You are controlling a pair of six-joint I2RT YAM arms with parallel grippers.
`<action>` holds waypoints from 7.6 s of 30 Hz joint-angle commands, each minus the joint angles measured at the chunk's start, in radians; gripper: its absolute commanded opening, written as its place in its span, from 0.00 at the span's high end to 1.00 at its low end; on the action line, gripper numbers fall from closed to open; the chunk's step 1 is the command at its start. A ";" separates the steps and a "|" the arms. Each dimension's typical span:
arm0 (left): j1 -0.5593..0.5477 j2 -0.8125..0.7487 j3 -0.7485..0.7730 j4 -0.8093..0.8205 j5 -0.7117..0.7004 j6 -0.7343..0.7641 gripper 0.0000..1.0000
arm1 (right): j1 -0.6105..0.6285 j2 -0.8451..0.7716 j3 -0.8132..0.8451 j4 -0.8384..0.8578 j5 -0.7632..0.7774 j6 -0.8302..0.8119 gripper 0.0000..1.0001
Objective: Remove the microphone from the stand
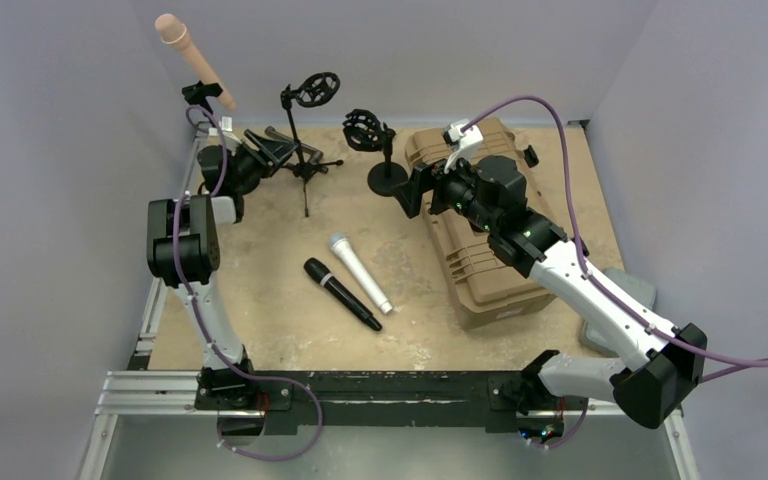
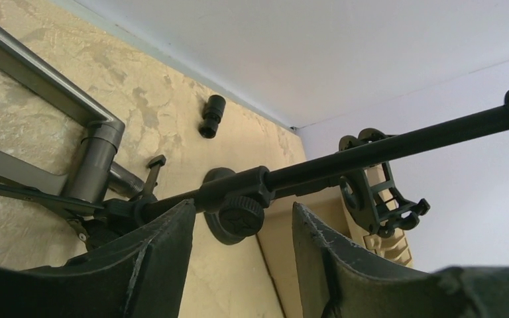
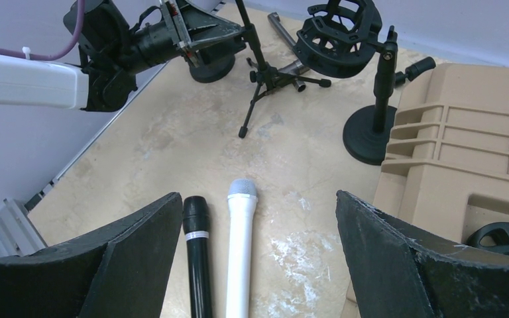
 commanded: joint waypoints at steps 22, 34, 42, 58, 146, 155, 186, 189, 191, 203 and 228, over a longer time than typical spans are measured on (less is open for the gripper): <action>0.003 -0.050 0.031 -0.021 0.022 0.071 0.60 | -0.003 -0.038 -0.003 0.019 0.017 -0.015 0.16; 0.005 -0.059 0.023 0.007 -0.017 0.006 0.60 | -0.003 -0.030 -0.006 0.023 0.014 -0.012 0.16; 0.004 -0.051 0.014 0.005 -0.019 -0.031 0.72 | -0.002 -0.029 -0.011 0.025 0.009 -0.011 0.16; 0.005 -0.066 0.035 -0.076 -0.062 -0.114 0.91 | -0.002 -0.037 -0.022 0.030 0.015 -0.011 0.16; -0.007 -0.140 0.054 -0.362 -0.170 -0.025 0.79 | -0.003 -0.039 -0.052 0.033 0.012 -0.008 0.17; -0.006 -0.120 0.082 -0.401 -0.181 0.006 0.57 | -0.003 -0.045 -0.054 0.031 0.015 -0.008 0.17; -0.019 -0.130 -0.199 -0.170 -0.301 -0.896 1.00 | -0.003 -0.042 -0.045 0.023 0.032 -0.011 0.17; -0.026 -0.155 -0.183 -0.256 -0.323 -0.983 1.00 | -0.003 -0.041 -0.041 0.021 0.025 -0.003 0.17; -0.029 -0.171 -0.137 -0.358 -0.316 -1.005 1.00 | -0.002 -0.044 -0.040 0.020 0.020 0.008 0.18; -0.070 -0.191 0.035 -0.778 -0.339 -1.024 1.00 | -0.002 -0.062 -0.051 0.012 0.001 0.066 0.19; -0.095 -0.353 0.033 -0.540 -0.271 0.289 0.12 | -0.002 -0.021 -0.062 0.062 0.001 0.019 0.19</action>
